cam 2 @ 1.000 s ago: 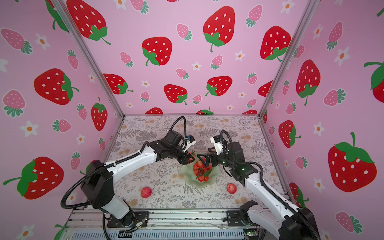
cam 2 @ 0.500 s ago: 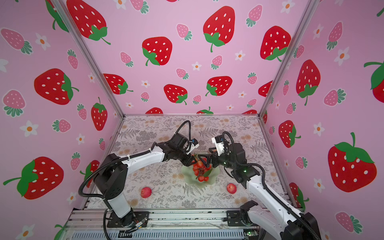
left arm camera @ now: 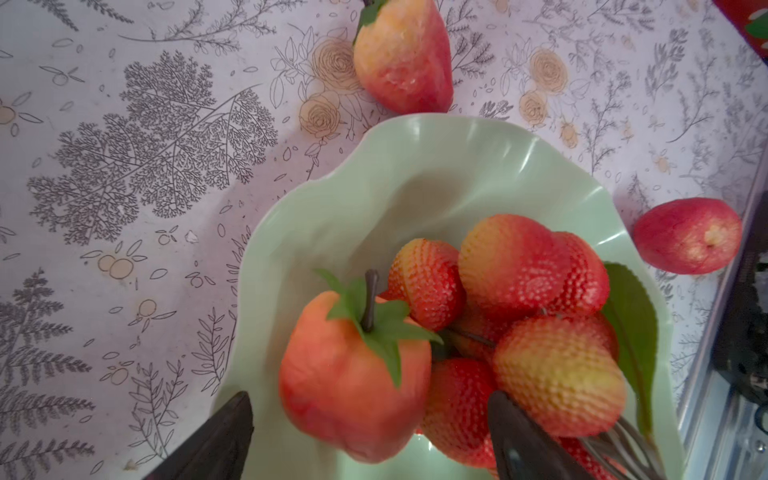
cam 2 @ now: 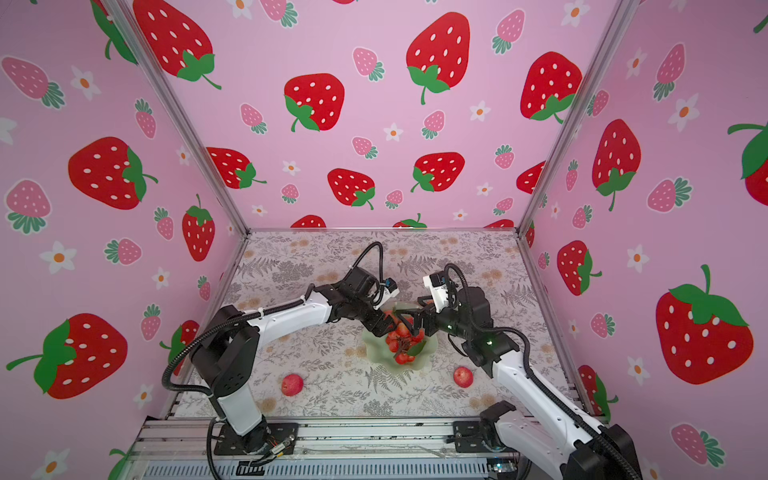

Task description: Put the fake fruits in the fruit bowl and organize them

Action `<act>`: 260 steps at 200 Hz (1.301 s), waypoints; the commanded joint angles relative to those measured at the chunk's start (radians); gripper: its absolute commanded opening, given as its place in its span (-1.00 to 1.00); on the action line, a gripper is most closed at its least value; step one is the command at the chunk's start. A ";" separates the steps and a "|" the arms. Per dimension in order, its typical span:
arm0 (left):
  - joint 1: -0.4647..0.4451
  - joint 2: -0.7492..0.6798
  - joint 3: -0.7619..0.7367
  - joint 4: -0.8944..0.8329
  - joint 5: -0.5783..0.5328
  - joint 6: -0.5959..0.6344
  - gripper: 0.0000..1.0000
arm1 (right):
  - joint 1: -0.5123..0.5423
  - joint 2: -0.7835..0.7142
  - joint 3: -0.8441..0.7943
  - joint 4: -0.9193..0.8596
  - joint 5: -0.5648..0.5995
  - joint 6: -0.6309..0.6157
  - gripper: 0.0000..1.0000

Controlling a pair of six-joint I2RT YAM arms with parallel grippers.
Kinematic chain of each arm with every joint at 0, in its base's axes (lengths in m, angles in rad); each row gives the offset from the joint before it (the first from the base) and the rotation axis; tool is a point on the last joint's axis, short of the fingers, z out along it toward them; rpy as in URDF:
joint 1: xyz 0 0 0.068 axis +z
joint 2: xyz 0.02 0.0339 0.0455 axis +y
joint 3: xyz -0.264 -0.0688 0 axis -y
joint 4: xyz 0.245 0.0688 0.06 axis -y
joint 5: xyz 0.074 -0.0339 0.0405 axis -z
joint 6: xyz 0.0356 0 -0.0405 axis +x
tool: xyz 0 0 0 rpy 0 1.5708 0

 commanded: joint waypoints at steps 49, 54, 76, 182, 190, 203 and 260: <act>-0.004 -0.124 0.022 -0.009 -0.016 0.005 0.80 | -0.077 0.016 0.004 -0.034 0.092 0.062 0.99; -0.003 -0.136 0.017 -0.008 -0.025 0.005 0.80 | -0.091 0.014 0.008 -0.050 0.109 0.063 0.99; -0.003 -0.200 -0.007 -0.013 -0.045 -0.011 0.80 | -0.155 0.047 0.042 -0.156 0.218 0.068 0.99; -0.159 -0.482 -0.190 0.010 -0.031 -0.208 0.98 | -0.205 0.459 0.199 -0.249 0.389 -0.006 0.80; -0.163 -0.483 -0.202 0.037 -0.032 -0.226 0.98 | -0.203 0.479 0.208 -0.254 0.401 -0.019 0.80; -0.172 -0.478 -0.202 0.053 -0.033 -0.234 0.98 | -0.203 0.501 0.215 -0.251 0.406 -0.039 0.77; -0.198 -0.475 -0.172 0.003 -0.078 -0.184 0.98 | -0.197 0.612 0.261 -0.243 0.413 -0.063 0.74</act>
